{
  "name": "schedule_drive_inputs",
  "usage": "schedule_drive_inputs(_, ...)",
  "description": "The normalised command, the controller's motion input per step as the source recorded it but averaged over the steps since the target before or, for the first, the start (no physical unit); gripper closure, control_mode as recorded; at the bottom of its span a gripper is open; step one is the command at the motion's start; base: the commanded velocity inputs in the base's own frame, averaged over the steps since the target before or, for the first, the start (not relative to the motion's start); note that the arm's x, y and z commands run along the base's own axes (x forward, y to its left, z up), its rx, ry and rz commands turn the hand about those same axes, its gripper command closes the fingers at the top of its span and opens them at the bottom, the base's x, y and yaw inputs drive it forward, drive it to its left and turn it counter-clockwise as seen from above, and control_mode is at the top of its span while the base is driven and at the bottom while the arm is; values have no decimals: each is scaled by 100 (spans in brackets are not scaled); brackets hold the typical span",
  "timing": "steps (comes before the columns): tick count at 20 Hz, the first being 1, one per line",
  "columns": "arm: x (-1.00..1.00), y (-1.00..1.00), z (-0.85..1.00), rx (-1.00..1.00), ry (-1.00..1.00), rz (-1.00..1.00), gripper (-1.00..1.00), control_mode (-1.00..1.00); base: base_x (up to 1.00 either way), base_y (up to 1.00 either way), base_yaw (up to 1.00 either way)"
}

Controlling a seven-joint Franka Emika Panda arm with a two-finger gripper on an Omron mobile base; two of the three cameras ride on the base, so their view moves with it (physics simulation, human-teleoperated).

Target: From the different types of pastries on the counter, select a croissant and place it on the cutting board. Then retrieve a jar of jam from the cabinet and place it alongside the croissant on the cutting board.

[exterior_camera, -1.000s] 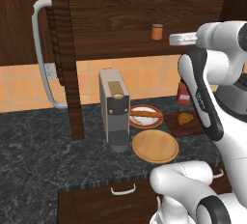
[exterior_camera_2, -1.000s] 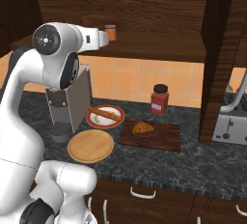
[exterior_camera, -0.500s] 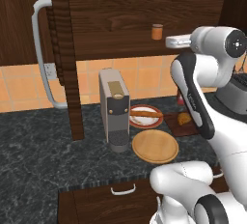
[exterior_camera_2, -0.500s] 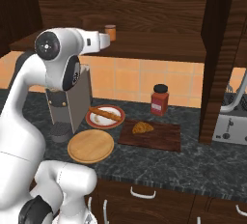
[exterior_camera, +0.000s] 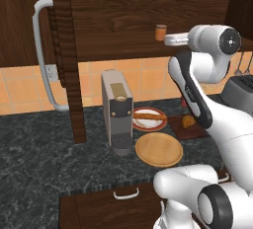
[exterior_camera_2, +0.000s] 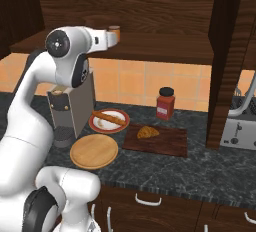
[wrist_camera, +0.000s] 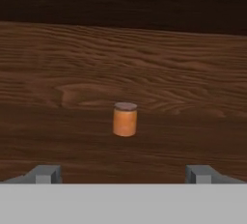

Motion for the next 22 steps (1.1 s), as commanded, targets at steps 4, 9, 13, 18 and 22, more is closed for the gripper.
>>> schedule_drive_inputs(4,35,0,0,0,0,0,-100,-100,0,0,0)
schedule_drive_inputs(9,18,0,0,0,0,0,-100,-100,0,0,0)
schedule_drive_inputs(13,14,0,0,0,0,0,-100,-100,0,0,0)
schedule_drive_inputs(18,56,0,0,0,2,0,-100,-100,0,0,0)
schedule_drive_inputs(22,54,0,0,0,3,0,-100,-100,0,0,0)
